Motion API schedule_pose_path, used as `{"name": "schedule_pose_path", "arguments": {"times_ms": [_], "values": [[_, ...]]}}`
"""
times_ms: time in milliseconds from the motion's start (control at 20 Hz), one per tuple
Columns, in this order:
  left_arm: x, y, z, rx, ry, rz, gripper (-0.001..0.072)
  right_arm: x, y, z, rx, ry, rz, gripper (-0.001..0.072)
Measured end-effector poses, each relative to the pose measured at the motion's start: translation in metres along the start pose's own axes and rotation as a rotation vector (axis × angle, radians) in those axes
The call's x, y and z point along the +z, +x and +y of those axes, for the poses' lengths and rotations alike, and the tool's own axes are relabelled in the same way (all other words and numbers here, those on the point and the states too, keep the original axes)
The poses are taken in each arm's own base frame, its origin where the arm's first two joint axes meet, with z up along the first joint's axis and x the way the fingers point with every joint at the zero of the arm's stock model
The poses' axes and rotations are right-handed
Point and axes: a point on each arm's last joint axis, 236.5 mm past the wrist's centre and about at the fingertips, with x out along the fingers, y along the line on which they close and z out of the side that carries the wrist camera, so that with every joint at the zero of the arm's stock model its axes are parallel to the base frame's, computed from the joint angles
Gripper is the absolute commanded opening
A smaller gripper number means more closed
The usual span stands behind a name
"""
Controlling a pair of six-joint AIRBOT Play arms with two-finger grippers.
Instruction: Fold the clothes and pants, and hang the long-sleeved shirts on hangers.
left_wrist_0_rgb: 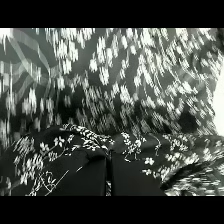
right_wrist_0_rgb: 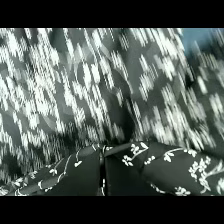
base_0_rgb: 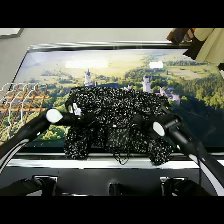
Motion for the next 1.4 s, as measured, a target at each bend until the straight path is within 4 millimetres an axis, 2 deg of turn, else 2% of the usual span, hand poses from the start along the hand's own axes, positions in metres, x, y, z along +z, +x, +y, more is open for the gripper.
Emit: {"name": "schedule_pose_path", "arguments": {"times_ms": [100, 150, 200, 250, 300, 350, 500, 650, 750, 850, 950, 1100, 1250, 1400], "values": [[0.010, 0.016, 0.003, 0.010, -0.013, 0.015, 0.0030, 0.014, 0.013, 0.003, -0.007, -0.008, -0.010, 0.0068], [0.012, 0.023, 0.007, 0.019, -0.017, 0.025, 0.0051, 0.017, 0.019, 0.003, -0.012, -0.019, -0.010, 0.0127], [0.015, 0.028, 0.009, 0.025, -0.022, 0.031, 0.0059, 0.020, 0.022, 0.003, -0.015, -0.033, -0.010, 0.0216], [0.017, 0.032, 0.011, 0.028, -0.026, 0.033, 0.0126, 0.021, 0.025, 0.004, -0.013, -0.046, -0.007, 0.0315], [0.018, 0.035, 0.013, 0.032, -0.027, 0.038, 0.0397, 0.021, 0.027, 0.005, -0.010, -0.058, 0.000, 0.0393], [0.019, 0.036, 0.013, 0.031, -0.030, 0.041, 0.0567, 0.019, 0.027, 0.007, -0.006, -0.073, 0.009, 0.0447], [0.028, 0.027, 0.013, 0.043, -0.004, 0.040, 0.0575, 0.022, 0.012, 0.010, -0.005, -0.154, 0.011, 0.0481], [0.042, -0.003, 0.016, 0.106, 0.104, 0.016, 0.0575, 0.029, -0.028, 0.015, 0.004, -0.259, -0.020, 0.0481], [0.049, -0.027, 0.014, 0.154, 0.188, -0.013, 0.0575, 0.022, -0.049, 0.016, 0.004, -0.323, -0.012, 0.0481], [0.054, -0.046, 0.008, 0.183, 0.256, -0.050, 0.0575, 0.002, -0.057, 0.020, 0.003, -0.394, 0.017, 0.0482], [0.050, -0.054, 0.002, 0.197, 0.304, -0.057, 0.0575, -0.021, -0.049, 0.025, -0.016, -0.454, 0.050, 0.0484], [0.041, -0.053, -0.006, 0.214, 0.364, -0.048, 0.0575, -0.048, -0.015, 0.028, -0.079, -0.520, 0.097, 0.0492], [0.036, -0.051, -0.007, 0.245, 0.415, -0.046, 0.0577, -0.061, 0.021, 0.022, -0.147, -0.544, 0.132, 0.0497], [0.035, -0.051, -0.005, 0.267, 0.441, -0.047, 0.0594, -0.066, 0.045, 0.019, -0.179, -0.555, 0.146, 0.0495]]}}
